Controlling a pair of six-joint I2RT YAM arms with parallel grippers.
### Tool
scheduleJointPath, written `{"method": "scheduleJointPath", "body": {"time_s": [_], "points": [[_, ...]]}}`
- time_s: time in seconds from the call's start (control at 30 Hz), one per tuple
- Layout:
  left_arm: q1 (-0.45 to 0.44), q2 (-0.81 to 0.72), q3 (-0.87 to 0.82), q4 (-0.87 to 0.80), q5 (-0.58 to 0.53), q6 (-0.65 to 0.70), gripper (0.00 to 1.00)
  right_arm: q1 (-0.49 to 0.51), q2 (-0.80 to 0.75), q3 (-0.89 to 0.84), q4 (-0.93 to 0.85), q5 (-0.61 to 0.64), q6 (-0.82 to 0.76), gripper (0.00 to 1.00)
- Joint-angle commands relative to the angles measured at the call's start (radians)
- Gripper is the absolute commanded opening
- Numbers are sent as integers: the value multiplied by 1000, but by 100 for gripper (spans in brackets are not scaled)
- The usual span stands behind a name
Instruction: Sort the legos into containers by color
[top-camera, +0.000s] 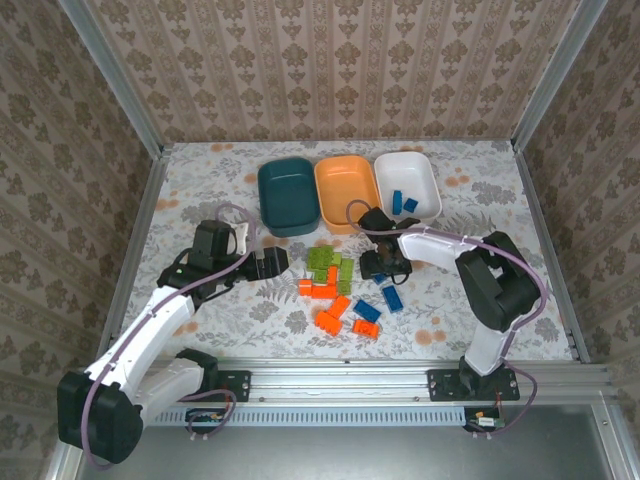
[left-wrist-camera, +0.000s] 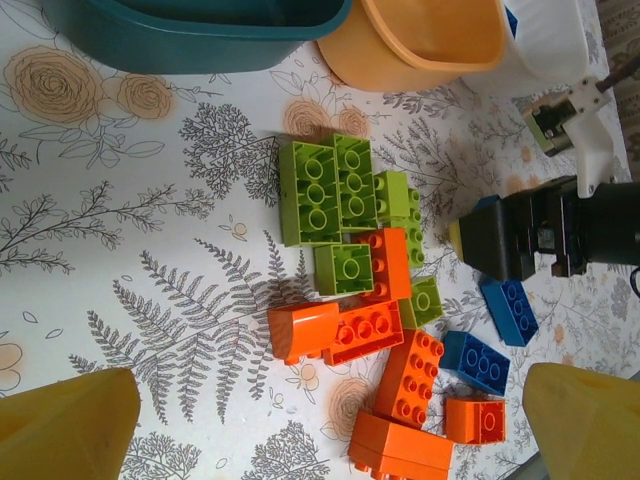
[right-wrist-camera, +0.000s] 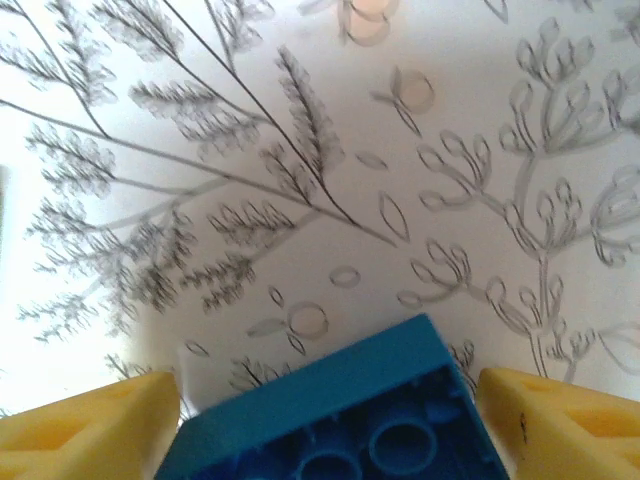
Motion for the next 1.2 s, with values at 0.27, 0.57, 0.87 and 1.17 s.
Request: {"method": "scheduleJointPath", "body": {"time_s": [0.27,0.57,0.87,1.17], "points": [[11,-14,-23,-6,-6,-11,100,3,-13,18,-13,14,7,59],[12,-6,-19,-5,-5,-5,100,-51,-170,100,-115,28,-15,60],[18,31,-8,15,11,11,100,-248,-141,379,-149,22,-56,61],[24,78,0,11,22,21,100,-386,221,715,-88,34,-27,60]]}}
